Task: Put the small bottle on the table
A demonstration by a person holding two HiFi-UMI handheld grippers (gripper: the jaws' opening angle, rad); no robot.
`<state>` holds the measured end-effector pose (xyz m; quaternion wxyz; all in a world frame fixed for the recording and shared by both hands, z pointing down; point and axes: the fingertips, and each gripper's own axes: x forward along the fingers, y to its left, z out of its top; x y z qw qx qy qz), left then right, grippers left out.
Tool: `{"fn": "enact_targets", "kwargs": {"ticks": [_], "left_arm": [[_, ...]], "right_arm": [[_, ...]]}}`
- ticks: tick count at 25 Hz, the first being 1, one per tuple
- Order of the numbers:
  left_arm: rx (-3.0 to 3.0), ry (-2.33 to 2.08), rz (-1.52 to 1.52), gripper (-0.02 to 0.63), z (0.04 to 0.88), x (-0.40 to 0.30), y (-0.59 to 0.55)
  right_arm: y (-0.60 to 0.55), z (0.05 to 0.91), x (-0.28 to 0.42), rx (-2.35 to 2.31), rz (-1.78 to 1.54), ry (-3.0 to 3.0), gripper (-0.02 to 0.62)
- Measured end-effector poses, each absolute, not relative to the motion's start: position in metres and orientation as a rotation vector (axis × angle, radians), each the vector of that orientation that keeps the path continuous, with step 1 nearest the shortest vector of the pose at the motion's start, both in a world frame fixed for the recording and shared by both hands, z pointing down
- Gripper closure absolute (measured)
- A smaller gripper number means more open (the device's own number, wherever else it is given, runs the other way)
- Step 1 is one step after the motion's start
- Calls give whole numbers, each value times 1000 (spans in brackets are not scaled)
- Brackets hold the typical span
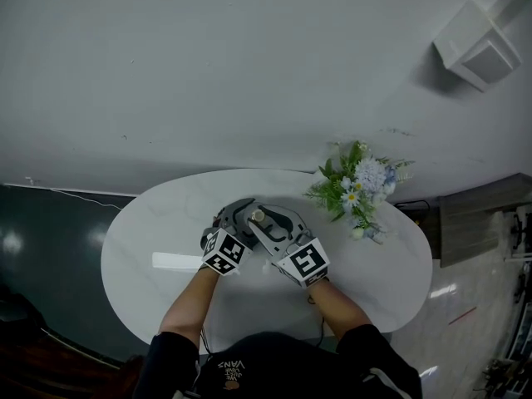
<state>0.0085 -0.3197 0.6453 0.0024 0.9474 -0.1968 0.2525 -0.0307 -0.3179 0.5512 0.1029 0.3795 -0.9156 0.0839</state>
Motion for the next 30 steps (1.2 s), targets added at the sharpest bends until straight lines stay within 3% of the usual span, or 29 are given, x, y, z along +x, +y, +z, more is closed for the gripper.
{"fn": "enact_targets", "kwargs": {"ticks": [30], "left_arm": [[2950,-586,861,242,664,-5,-338]], "right_arm": [[-360,593,0,1247,400,-2669,440]]}}
